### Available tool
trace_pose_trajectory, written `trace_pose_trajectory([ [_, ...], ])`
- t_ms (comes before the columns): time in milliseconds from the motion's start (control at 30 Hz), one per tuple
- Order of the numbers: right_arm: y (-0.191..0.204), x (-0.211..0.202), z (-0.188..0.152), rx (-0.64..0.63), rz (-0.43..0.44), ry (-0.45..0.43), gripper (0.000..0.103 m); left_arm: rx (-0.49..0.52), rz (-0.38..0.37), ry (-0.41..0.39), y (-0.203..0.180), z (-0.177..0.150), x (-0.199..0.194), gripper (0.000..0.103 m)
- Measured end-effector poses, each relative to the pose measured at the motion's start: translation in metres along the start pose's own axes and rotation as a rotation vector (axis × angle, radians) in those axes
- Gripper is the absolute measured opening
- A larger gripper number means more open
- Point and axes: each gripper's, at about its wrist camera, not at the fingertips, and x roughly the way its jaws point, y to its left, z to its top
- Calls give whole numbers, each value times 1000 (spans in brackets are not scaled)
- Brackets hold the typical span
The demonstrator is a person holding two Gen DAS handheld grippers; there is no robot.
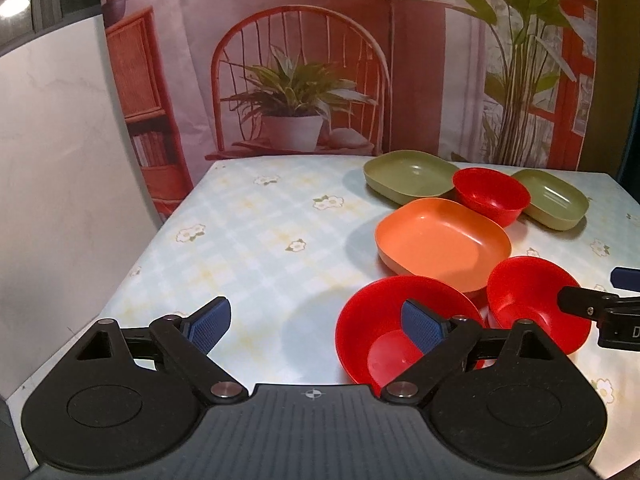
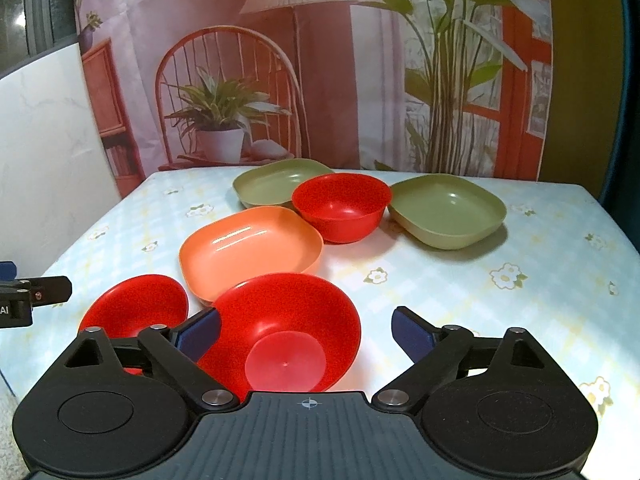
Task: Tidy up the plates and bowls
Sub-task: 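Move the left tool down to the rim of a large red bowl, then close the left gripper on the red bowl rim and lift it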
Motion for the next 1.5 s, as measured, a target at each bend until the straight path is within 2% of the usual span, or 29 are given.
trace_pose_trajectory([
  [233,8,3,3,-18,31,8,83,-32,-19,27,7,-1,6,80],
  [267,10,4,5,-22,36,8,82,-43,-23,41,9,-3,8,76],
  [333,15,5,7,-30,47,9,80,-62,-61,79,12,-7,15,52],
  [367,18,6,9,-32,52,10,80,-72,-82,98,14,-9,19,49],
  [500,29,13,12,-47,74,24,75,-82,-110,136,16,-18,33,47],
  [633,44,20,14,-85,93,43,68,-92,-154,158,18,-22,42,36],
  [800,57,28,19,-121,120,58,59,-103,-174,184,21,-25,51,30],
  [900,64,35,22,-134,146,72,51,-114,-183,188,24,-25,54,19],
  [1100,81,46,25,-182,193,100,35,-135,-176,220,28,-27,61,17],
  [1233,92,54,23,-214,227,125,17,-155,-190,224,31,-27,63,17],
  [1267,93,55,23,-215,236,130,8,-155,-190,227,31,-27,63,17],
  [1500,92,58,21,-207,256,141,3,-222,-247,284,37,-35,71,17],
])
